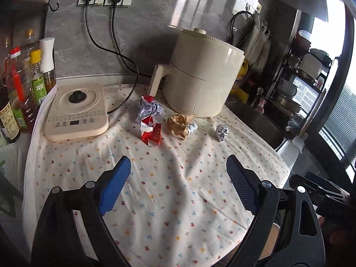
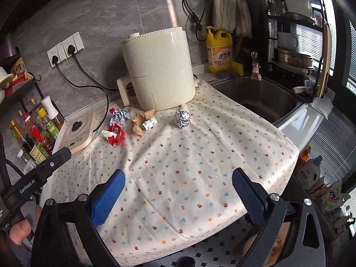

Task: Collect trash
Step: 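Move both grippers back to the counter toward the red box and paper, then grasp the red-and-white box with the left gripper while the right grasps brown paper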

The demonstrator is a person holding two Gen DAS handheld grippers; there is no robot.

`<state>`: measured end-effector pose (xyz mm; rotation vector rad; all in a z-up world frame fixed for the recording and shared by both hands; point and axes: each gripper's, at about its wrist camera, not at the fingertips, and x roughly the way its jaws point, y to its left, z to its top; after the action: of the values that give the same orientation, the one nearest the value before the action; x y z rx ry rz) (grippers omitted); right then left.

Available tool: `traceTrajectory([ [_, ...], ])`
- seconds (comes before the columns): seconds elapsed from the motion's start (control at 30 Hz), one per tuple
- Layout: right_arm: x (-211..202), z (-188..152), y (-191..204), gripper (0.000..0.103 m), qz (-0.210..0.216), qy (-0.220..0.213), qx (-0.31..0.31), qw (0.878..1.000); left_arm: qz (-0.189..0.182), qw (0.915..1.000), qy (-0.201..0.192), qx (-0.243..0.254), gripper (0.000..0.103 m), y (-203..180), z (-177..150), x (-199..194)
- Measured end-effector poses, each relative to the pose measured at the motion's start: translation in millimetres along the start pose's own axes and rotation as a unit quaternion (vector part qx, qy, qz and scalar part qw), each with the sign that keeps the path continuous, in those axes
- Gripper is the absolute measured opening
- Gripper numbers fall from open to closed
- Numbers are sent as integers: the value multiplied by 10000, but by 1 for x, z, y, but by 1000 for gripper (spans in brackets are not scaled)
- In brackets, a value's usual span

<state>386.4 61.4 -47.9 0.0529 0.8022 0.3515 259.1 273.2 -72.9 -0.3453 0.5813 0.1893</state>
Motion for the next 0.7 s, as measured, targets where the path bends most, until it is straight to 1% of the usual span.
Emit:
traceTrajectory([
  [0.23, 32, 20, 18, 95, -47, -55, 41, 10000, 3, 10000, 3, 4, 89, 28, 25, 30],
  [0.33, 45, 30, 19, 95, -83, -69, 87, 9999, 104, 9999, 29, 10, 89, 36, 35, 48],
  [0.53, 73, 43, 23, 95, -194, 19, 125, 9997, -42, 9997, 177, 135, 88, 42, 49, 82],
  [0.63, 87, 48, 26, 92, -202, 58, 95, 9997, -69, 9993, 310, 172, 81, 44, 52, 101],
  [0.7, 97, 51, 29, 89, -174, 109, 62, 9998, -90, 9989, 449, 130, 74, 49, 51, 116],
])
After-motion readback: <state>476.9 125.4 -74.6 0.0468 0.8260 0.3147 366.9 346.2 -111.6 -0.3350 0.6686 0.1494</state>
